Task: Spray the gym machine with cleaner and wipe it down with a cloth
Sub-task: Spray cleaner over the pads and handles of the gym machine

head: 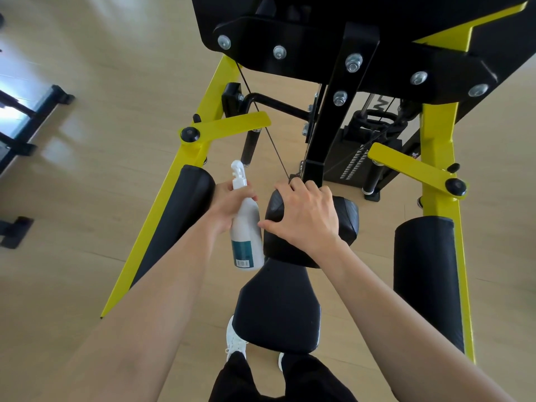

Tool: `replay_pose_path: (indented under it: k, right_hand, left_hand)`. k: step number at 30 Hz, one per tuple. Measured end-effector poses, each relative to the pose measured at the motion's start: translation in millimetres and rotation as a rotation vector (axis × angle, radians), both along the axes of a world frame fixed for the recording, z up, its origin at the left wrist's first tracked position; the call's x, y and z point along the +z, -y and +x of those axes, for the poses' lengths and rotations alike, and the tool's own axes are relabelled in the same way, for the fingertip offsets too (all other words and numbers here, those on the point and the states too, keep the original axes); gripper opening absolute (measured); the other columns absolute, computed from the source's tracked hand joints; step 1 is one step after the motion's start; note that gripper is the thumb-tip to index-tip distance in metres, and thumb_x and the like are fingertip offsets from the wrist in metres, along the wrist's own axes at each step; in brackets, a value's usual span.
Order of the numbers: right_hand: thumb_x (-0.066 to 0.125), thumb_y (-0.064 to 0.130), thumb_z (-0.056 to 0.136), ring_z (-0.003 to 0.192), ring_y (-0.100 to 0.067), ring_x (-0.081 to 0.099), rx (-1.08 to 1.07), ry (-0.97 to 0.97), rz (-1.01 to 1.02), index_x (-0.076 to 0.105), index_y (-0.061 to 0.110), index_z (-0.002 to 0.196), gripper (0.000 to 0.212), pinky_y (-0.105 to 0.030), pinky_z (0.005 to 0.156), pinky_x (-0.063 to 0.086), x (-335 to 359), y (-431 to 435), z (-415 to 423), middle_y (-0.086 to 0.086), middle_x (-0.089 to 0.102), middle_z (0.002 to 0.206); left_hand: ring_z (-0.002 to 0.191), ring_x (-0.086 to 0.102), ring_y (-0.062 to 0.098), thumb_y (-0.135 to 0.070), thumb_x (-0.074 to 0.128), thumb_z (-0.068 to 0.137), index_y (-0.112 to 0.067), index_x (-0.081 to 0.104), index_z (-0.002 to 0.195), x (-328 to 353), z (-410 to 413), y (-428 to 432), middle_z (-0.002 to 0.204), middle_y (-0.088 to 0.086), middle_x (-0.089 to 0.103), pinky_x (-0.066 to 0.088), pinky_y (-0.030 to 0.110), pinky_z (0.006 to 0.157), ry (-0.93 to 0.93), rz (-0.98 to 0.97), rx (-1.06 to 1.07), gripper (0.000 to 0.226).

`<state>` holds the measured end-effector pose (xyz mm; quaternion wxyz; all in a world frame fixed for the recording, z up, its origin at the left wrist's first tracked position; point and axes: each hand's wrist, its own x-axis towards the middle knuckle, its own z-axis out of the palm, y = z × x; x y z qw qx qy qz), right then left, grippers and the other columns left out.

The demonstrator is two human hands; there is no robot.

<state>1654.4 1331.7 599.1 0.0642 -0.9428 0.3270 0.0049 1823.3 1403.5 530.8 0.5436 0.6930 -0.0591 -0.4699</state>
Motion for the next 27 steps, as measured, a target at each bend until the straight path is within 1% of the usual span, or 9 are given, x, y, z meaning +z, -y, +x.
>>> replay_pose_path:
  k: [2,4,10,12,16,19,22,25,27]
  right_hand:
    - [0.058,0.079,0.081,0.108,-0.025,0.056,0.003,0.001,0.001,0.052,0.025,0.133,0.075,-0.044,0.093,0.044,0,0,0,0.000,0.060,0.120]
    - [0.058,0.078,0.082,0.109,-0.025,0.056,0.004,0.005,0.005,0.052,0.025,0.133,0.074,-0.045,0.094,0.044,0,0,0,-0.001,0.060,0.121]
    - [0.058,0.078,0.082,0.112,-0.027,0.058,0.019,0.007,-0.002,0.052,0.023,0.135,0.076,-0.045,0.095,0.043,1,1,0,-0.002,0.061,0.123]
    - [0.059,0.077,0.083,0.114,-0.028,0.058,0.028,0.009,-0.012,0.052,0.022,0.135,0.077,-0.045,0.095,0.043,1,1,-1,-0.003,0.061,0.124]
    - [0.066,0.072,0.082,0.115,-0.029,0.057,0.058,0.056,-0.026,0.051,0.020,0.136,0.077,-0.045,0.095,0.044,1,-2,-5,-0.005,0.058,0.127]
    - [0.071,0.065,0.082,0.121,-0.029,0.055,0.071,0.110,0.050,0.049,0.020,0.140,0.076,-0.046,0.103,0.041,5,-2,-15,-0.005,0.056,0.133]
    - [0.066,0.058,0.090,0.126,-0.030,0.052,-0.002,0.194,0.118,0.049,0.023,0.143,0.065,-0.048,0.109,0.037,10,1,-38,-0.005,0.055,0.137]
    - [0.057,0.051,0.099,0.138,-0.032,0.042,-0.163,0.239,0.093,0.048,0.026,0.149,0.056,-0.052,0.116,0.030,9,-4,-72,-0.004,0.050,0.148]
    - [0.057,0.040,0.102,0.148,-0.033,0.030,-0.265,0.277,0.158,0.042,0.030,0.154,0.055,-0.056,0.119,0.027,2,-17,-92,-0.005,0.036,0.161]
  left_hand:
    - [0.074,0.065,0.025,-0.004,0.070,0.082,-0.009,0.069,0.108,0,-1,-4,0.077,0.012,0.067,0.059,0.046,0.081,-0.016,-0.001,0.004,0.026]
    - [0.074,0.066,0.026,-0.006,0.071,0.075,-0.021,0.072,0.114,3,-6,-9,0.083,0.014,0.068,0.061,0.046,0.078,0.001,0.024,-0.014,0.042]
    - [0.072,0.068,0.031,-0.005,0.072,0.075,-0.018,0.071,0.077,13,-29,-39,0.076,0.014,0.070,0.062,0.054,0.078,0.122,0.100,0.040,0.013]
    - [0.073,0.070,0.029,-0.005,0.073,0.076,-0.016,0.072,0.087,20,-39,-54,0.078,0.014,0.072,0.063,0.048,0.073,0.171,0.142,0.043,0.015]
    - [0.076,0.072,0.027,-0.004,0.072,0.079,-0.031,0.071,0.107,32,-66,-91,0.086,0.018,0.073,0.063,0.041,0.067,0.195,0.139,-0.037,0.039]
    - [0.085,0.073,0.032,-0.013,0.075,0.080,-0.027,0.068,0.091,29,-86,-119,0.085,0.014,0.071,0.062,0.050,0.076,0.234,0.154,-0.081,0.019]
    - [0.088,0.071,0.030,-0.029,0.078,0.075,-0.028,0.067,0.082,22,-104,-142,0.086,0.006,0.071,0.062,0.045,0.072,0.260,0.178,-0.209,0.014]
    - [0.092,0.070,0.030,-0.041,0.077,0.066,-0.034,0.069,0.102,20,-116,-159,0.093,0.003,0.071,0.060,0.035,0.069,0.210,0.119,-0.326,0.037]
    - [0.092,0.070,0.031,-0.044,0.076,0.064,-0.036,0.067,0.112,20,-123,-166,0.097,0.006,0.071,0.061,0.034,0.069,0.205,0.068,-0.409,0.050]
